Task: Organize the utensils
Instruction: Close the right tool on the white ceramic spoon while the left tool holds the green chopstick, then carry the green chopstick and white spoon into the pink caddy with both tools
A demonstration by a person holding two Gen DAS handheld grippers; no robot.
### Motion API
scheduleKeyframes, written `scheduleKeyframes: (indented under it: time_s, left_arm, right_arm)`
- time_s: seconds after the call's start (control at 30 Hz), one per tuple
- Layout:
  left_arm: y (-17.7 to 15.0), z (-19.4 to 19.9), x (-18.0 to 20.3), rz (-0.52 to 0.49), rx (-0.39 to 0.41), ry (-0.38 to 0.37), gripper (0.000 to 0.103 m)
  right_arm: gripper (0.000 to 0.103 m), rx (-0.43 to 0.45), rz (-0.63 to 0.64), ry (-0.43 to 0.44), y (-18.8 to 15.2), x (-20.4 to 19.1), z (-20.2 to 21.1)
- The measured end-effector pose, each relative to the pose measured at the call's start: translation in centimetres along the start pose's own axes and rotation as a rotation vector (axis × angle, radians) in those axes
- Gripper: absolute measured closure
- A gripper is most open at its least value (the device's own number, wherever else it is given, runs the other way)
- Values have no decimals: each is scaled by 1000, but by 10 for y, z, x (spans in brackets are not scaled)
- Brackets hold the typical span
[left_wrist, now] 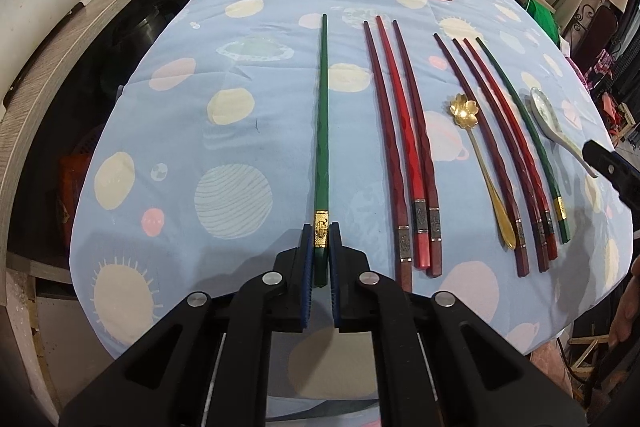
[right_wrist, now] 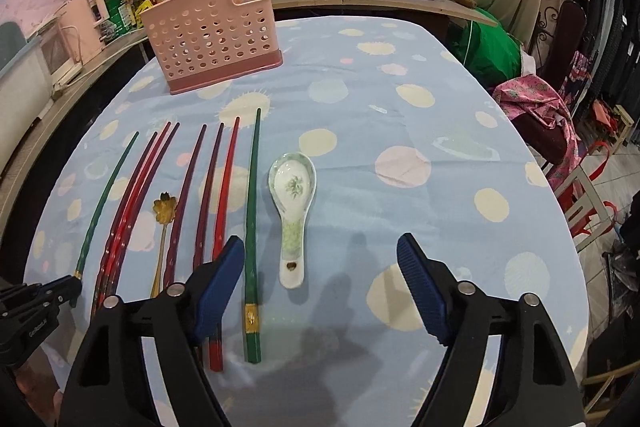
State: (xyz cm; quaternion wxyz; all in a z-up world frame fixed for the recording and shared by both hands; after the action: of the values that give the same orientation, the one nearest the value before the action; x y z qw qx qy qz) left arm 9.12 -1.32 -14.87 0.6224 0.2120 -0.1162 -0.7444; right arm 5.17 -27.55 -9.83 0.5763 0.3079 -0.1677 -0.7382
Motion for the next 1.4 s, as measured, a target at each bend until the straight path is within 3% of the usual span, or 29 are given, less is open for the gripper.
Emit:
scheduleKeyframes:
  time_s: [0.2,0.43,0.93,1.2,1.4]
  left_arm:
    - [1,-1,0,-1,2,7,96]
    - [2,-2,1,-2,0,12,96]
    - [1,3,-1,16,11,-11,96]
    - [20,39,-15,56,101,-26,96]
    - [58,71,-32,91,204,-28,96]
  right_arm:
    - [64,-21,-66,90,4,3,-17]
    - [84,-55,-109,133,-5,6,-29]
    - [95,-24,-101,134,-13,6,-15]
    - [97,49,-34,104,14,-5,19]
    - [97,96,8,113,40,-14,36]
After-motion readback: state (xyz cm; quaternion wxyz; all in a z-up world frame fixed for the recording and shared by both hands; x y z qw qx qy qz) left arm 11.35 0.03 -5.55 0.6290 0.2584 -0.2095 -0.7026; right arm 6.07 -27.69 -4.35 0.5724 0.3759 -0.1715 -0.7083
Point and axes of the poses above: each gripper's, at about its wrist camera, not at the fingertips, and z roughly against the way its jaws point, x to its right, y to its top, the point moved 9 cm from there along -z, roughly the way its jaws point, and after that the axes turned 14 degrees about y, right-handed, at the moved point
